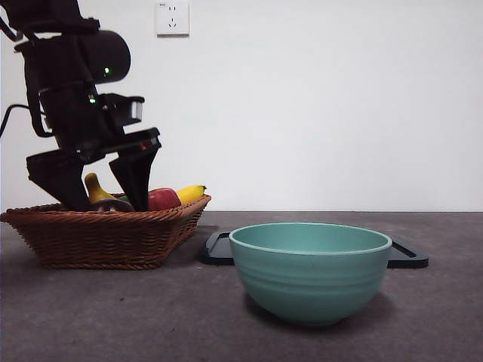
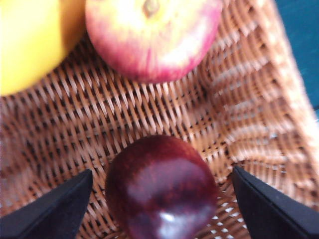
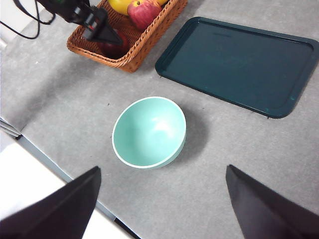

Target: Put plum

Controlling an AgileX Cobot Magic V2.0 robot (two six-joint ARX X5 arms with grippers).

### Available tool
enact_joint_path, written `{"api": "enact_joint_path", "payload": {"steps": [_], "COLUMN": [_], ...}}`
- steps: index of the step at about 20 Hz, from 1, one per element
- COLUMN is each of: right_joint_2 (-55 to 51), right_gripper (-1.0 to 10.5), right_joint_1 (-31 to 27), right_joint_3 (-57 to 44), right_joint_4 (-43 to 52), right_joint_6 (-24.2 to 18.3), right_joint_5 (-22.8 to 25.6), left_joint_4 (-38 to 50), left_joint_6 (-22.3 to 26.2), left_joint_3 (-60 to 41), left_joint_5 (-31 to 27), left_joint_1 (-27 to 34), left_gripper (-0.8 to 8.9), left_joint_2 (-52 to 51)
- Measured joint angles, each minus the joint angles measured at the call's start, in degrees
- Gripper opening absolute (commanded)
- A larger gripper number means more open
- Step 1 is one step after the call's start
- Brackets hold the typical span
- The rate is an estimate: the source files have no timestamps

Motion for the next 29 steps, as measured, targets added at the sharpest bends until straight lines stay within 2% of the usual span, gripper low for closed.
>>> {"api": "enact_joint_path", "payload": {"steps": [4, 7, 8, 15, 19, 23, 29], "right_joint_2": [0.00, 0.00, 0.00, 0.00, 0.00, 0.00, 0.00], "right_gripper": [4.0, 4.0, 4.0, 4.0, 4.0, 4.0, 4.0], "right_joint_1": [0.00, 0.00, 0.00, 0.00, 0.00, 0.00, 0.00], "right_joint_3": [0.00, 0.00, 0.00, 0.00, 0.00, 0.00, 0.00], "right_joint_4": [0.00, 0.07, 0.09, 0.42, 0.44, 0.44, 0.46], "right_joint_6": [0.00, 0.00, 0.00, 0.00, 0.00, 0.00, 0.00], "right_joint_5": [0.00, 0.00, 0.00, 0.00, 0.00, 0.00, 0.00], "left_joint_4": [0.00, -0.20, -0.17, -1.40, -2.05, -5.62, -5.75], "left_joint_6": [0.00, 0.00, -0.02, -0.02, -0.04, -0.26, -0.26], "left_joint_3": [0.00, 0.04, 0.11, 0.20, 0.20, 0.20, 0.20], "left_joint_5": [0.00, 0.00, 0.04, -0.02, 0.44, 1.66, 1.75], "left_joint_1": [0.00, -0.02, -0.02, -0.11, -1.81, -7.08, -21.44], "left_gripper": [4.21, 2.52, 2.37, 2.40, 2.41, 2.45, 2.44], "left_joint_2": [1.29, 1.29, 1.29, -0.26, -9.27, -17.77, -20.50]}}
